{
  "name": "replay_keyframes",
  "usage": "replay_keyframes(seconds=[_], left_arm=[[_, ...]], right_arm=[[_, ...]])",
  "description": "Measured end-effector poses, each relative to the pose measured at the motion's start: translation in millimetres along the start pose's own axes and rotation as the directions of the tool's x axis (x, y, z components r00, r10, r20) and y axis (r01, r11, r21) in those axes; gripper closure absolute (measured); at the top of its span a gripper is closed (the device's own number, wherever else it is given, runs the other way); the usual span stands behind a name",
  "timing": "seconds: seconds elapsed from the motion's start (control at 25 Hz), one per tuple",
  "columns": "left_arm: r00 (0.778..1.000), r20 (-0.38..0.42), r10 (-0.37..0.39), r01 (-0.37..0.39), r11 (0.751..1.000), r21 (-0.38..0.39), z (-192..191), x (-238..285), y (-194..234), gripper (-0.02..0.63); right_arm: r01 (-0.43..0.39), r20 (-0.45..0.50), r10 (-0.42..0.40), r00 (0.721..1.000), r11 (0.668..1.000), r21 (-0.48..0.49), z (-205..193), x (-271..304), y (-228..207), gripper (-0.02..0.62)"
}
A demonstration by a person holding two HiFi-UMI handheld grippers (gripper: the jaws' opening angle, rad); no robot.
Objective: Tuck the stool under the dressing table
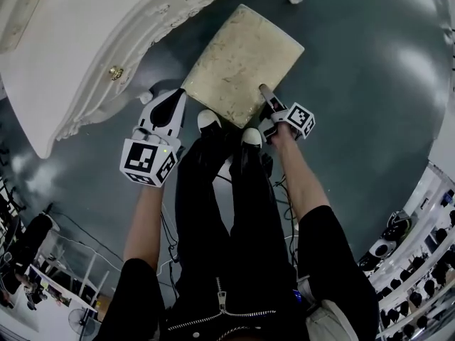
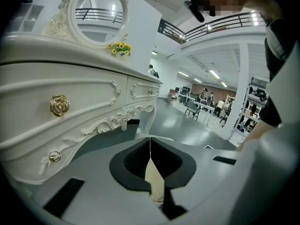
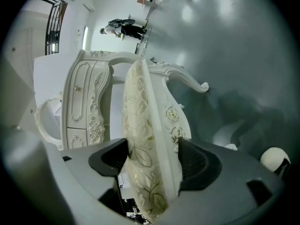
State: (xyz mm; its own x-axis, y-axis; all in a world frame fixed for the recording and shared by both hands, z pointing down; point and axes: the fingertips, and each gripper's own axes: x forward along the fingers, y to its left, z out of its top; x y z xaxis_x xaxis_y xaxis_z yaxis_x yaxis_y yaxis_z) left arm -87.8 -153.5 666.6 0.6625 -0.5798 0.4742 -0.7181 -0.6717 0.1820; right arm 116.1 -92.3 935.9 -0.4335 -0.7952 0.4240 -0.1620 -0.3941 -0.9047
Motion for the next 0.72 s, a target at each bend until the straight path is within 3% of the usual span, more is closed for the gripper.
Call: replay_keyframes(seconds=[0.72], left_arm=[[0.994, 0.025, 0.108, -0.108, 0.994, 0.004, -18.4, -9.6, 53.5, 0.584]], right_arm=[[-0.161, 0.019, 0.160, 0.987, 0.983, 0.084, 9.5, 115.6, 59.2, 0.281]])
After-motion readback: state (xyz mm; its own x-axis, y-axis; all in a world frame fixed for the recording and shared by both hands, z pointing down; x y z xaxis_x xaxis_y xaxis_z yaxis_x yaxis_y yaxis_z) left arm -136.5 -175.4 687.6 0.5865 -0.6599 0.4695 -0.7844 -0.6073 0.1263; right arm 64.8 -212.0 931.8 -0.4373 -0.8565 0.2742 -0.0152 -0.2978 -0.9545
